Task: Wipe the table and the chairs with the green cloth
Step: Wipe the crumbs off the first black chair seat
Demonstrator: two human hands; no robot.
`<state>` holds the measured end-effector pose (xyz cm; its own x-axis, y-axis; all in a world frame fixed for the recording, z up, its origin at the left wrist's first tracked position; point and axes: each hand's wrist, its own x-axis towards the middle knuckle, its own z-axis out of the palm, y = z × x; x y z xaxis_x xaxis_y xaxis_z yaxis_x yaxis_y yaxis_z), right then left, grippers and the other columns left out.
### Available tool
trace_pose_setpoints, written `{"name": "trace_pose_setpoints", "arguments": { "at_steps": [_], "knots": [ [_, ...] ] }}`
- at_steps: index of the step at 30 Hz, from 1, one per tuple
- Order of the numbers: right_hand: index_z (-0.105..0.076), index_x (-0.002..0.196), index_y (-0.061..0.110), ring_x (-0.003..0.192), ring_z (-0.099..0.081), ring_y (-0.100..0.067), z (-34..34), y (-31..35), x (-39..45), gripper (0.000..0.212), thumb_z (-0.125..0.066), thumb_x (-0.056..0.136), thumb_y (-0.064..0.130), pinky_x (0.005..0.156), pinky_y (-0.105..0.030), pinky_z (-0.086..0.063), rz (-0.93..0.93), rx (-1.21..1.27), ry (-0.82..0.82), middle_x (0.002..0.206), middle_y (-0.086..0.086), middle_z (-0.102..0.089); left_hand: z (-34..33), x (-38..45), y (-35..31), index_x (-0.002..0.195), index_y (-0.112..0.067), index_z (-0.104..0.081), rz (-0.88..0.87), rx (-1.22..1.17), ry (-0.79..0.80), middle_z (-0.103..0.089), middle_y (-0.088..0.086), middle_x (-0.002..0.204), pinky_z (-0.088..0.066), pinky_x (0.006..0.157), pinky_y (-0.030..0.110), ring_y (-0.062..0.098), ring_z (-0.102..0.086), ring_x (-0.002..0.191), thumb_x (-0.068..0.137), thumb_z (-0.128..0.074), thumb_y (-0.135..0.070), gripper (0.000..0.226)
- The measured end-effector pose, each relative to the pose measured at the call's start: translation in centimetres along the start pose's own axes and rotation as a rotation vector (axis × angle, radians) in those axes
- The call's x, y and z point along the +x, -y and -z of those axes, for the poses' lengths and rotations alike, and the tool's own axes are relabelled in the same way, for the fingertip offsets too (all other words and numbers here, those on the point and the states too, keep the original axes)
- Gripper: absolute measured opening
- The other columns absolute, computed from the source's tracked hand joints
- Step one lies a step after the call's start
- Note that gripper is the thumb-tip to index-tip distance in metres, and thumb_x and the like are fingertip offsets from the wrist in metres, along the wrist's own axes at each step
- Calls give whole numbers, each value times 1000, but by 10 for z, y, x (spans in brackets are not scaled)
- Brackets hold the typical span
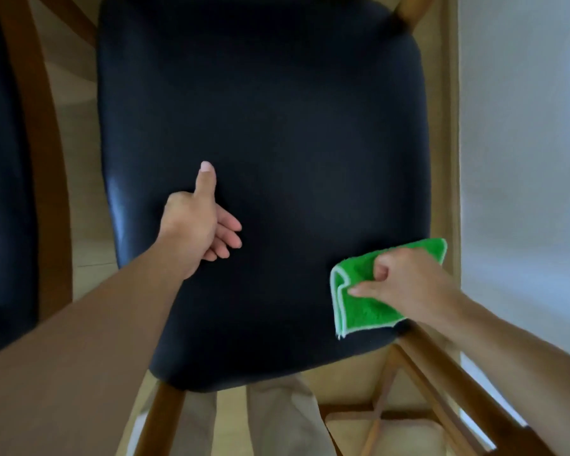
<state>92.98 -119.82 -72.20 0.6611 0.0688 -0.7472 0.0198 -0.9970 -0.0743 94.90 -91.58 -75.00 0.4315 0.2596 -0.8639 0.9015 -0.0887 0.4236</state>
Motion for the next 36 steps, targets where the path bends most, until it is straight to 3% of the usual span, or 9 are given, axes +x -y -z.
{"name": "trace_pose_setpoints", "arguments": {
  "at_steps": [3, 5, 11, 16, 20, 24, 27, 32, 36],
  "knots": [
    [-48, 56, 19, 54, -49, -8, 8, -3, 14, 53, -72, 60, 66, 48, -27, -29, -101, 129, -276, 54, 8, -52, 1, -1, 1, 65, -3, -69, -11, -24, 25, -68, 13, 56, -36, 30, 19, 17, -53, 32, 93, -25, -70, 85],
    [-51, 57, 19, 54, -53, -9, 3, 8, 10, 47, -73, 64, 60, 47, -25, -31, -137, 227, -325, 53, 8, -54, 3, -1, 3, 66, -5, -70, -20, -45, 43, -69, 12, 58, -37, 31, 19, 18, -56, 35, 96, -26, -66, 81],
    [-56, 67, 20, 67, -59, -15, -50, 122, -22, 45, -64, 77, 64, 61, -28, -45, 224, 125, 152, 68, 4, -61, 5, -17, 17, 75, -10, -69, -138, -124, 127, -71, 7, 63, -42, 39, 23, 15, -56, 41, 100, -44, -43, 49],
    [-34, 64, 20, 71, -52, -27, -66, 175, -22, 48, -52, 87, 57, 62, -32, -32, 501, -21, 128, 65, 1, -48, 39, -28, 55, 63, -20, -68, -214, -95, 40, -63, 1, 53, -38, 37, 20, 12, -49, 38, 96, -54, -24, 36],
    [-42, 66, 19, 65, -56, -24, -27, 146, 14, 55, -50, 81, 71, 57, -29, -32, 306, -7, -161, 62, 4, -55, 75, -26, 81, 64, -17, -66, -154, -166, -112, -57, -1, 50, -35, 38, 22, 10, -44, 38, 97, -55, -16, 35],
    [-52, 71, 18, 65, -56, -29, 20, 135, 69, 40, -58, 86, 55, 59, -33, -36, 92, 278, -639, 64, 1, -57, 84, -24, 86, 74, -12, -68, -112, -204, -134, -58, -4, 51, -38, 41, 21, 8, -45, 41, 96, -55, -14, 25],
    [-49, 80, 16, 72, -56, -33, 27, 157, 87, 31, -54, 93, 44, 62, -32, -28, 1, 346, -766, 67, 1, -53, 89, -22, 80, 78, -9, -68, -155, -239, -123, -58, -6, 53, -40, 42, 19, 7, -46, 43, 95, -57, -15, 21],
    [-46, 83, 23, 70, -61, -32, -26, 232, 32, 30, -61, 87, 49, 57, -34, -33, 362, 173, -430, 77, -4, -63, 106, -12, 75, 73, -15, -63, -149, -287, -200, -57, -7, 53, -41, 44, 21, 5, -48, 44, 88, -62, -11, 15],
    [-59, 77, 24, 44, -57, -16, -70, 259, -14, 40, -86, 57, 45, 37, -24, -35, 713, -193, -306, 64, 5, -59, 121, -8, 97, 69, -20, -58, -39, -306, -310, -54, -1, 59, -42, 59, 34, 18, -48, 59, 88, -63, -15, 20]
  ]
}}
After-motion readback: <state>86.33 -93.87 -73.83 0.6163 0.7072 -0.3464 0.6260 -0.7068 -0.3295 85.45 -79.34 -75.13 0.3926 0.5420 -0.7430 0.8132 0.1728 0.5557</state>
